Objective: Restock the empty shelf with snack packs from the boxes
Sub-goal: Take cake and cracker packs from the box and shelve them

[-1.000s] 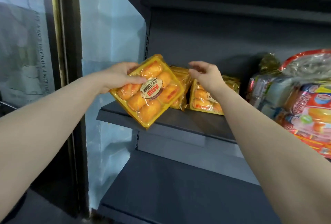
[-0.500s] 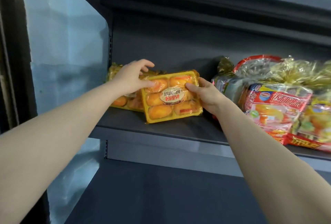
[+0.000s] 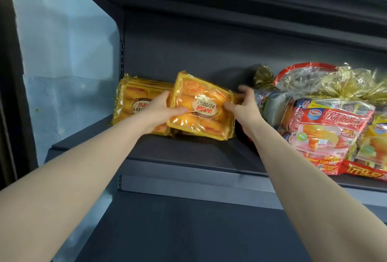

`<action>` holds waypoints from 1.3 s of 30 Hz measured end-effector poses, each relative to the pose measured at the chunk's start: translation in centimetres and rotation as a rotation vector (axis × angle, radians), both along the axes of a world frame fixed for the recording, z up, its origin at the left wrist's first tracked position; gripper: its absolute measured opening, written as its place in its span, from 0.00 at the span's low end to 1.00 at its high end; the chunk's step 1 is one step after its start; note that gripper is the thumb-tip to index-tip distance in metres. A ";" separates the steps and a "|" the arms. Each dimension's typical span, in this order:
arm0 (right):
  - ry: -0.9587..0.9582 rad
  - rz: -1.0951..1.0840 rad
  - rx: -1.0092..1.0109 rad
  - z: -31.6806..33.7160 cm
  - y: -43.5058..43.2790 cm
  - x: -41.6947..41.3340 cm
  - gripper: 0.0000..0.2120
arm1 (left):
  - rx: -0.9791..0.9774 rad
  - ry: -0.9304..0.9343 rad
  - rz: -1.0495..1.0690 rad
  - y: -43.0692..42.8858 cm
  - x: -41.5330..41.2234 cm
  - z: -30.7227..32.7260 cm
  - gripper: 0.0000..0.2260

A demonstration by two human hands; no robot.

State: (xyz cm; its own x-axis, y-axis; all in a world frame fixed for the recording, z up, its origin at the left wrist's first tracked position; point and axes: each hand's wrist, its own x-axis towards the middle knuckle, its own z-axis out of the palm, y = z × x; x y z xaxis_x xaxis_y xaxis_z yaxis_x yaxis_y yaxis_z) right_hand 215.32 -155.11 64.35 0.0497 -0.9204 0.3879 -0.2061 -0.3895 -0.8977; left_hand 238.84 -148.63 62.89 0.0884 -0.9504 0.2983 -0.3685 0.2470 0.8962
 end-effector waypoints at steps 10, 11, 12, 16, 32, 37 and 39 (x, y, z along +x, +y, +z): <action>0.861 -0.046 -0.631 6.3 3.1 3.2 0.33 | -0.416 -0.281 0.108 0.0 -2.0 7.6 0.31; 0.870 -0.040 -0.552 6.5 3.1 2.9 0.32 | -0.423 -0.281 0.085 0.0 -2.2 7.5 0.32; 0.825 -0.014 -0.451 6.3 2.9 2.5 0.30 | -0.416 -0.269 0.061 -0.1 -2.1 7.1 0.34; 0.428 0.010 -0.165 3.8 1.6 0.2 0.24 | -0.284 -0.309 0.080 -0.2 0.0 4.8 0.30; 0.318 -0.131 0.105 -3.3 -2.1 -2.4 0.37 | -0.045 -0.624 0.093 -1.2 -2.4 -4.6 0.24; 0.388 -0.133 0.079 -3.9 -2.8 -2.7 0.35 | -0.061 -0.619 0.132 -1.0 -2.7 -5.1 0.24; 0.465 -0.174 0.035 -4.2 -2.7 -2.6 0.33 | -0.062 -0.626 0.156 -0.8 -3.0 -5.2 0.24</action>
